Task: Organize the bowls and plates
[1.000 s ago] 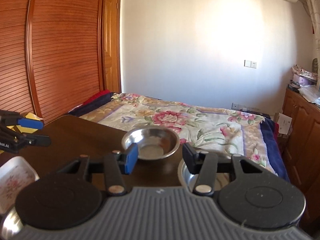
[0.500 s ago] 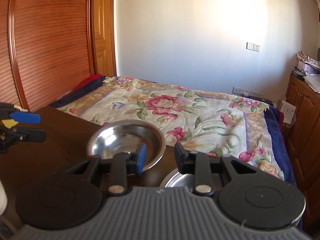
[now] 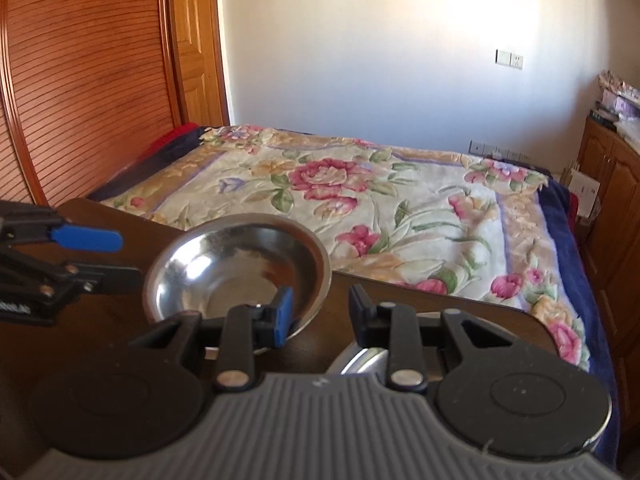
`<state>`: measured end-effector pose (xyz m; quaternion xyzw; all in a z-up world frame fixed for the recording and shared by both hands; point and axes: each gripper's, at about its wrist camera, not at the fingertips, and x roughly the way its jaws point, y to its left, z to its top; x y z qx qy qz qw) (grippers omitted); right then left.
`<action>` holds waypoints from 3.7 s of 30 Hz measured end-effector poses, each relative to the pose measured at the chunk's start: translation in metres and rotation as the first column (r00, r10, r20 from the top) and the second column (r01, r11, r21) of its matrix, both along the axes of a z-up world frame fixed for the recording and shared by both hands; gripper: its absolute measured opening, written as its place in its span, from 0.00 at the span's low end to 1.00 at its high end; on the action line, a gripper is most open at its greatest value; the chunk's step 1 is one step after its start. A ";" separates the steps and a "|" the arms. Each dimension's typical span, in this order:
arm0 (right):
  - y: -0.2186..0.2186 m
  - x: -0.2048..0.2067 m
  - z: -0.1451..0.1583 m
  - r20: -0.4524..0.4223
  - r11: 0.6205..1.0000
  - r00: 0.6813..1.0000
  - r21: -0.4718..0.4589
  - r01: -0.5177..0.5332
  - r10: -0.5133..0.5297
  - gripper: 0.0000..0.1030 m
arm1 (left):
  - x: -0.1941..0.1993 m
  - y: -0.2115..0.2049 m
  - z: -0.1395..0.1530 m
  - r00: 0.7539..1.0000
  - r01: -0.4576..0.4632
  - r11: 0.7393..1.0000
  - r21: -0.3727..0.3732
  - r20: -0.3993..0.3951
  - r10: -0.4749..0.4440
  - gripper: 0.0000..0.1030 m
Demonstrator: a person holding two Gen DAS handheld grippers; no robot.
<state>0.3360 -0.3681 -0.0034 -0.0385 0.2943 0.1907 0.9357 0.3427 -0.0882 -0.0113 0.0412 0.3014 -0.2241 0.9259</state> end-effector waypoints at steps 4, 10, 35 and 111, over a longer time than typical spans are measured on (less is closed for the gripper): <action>0.005 0.006 -0.002 -0.014 1.000 1.000 -0.013 -0.002 0.002 0.32 | 0.013 -0.003 -0.006 0.999 0.005 1.000 -0.021 -0.048 -0.006 0.56; 0.009 0.011 -0.006 -0.046 1.000 0.999 -0.012 -0.007 0.007 0.32 | 0.021 -0.006 -0.014 0.997 0.003 1.000 -0.028 -0.073 -0.005 0.56; 0.007 -0.002 0.005 -0.058 0.999 0.998 0.035 0.015 -0.013 0.21 | 0.004 -0.012 0.000 0.998 0.033 0.999 -0.016 -0.061 -0.034 0.34; -0.013 -0.225 0.001 -0.025 0.986 0.999 0.163 -0.031 0.035 0.17 | -0.225 0.023 0.002 0.977 0.207 0.978 -0.005 -0.041 -0.208 0.34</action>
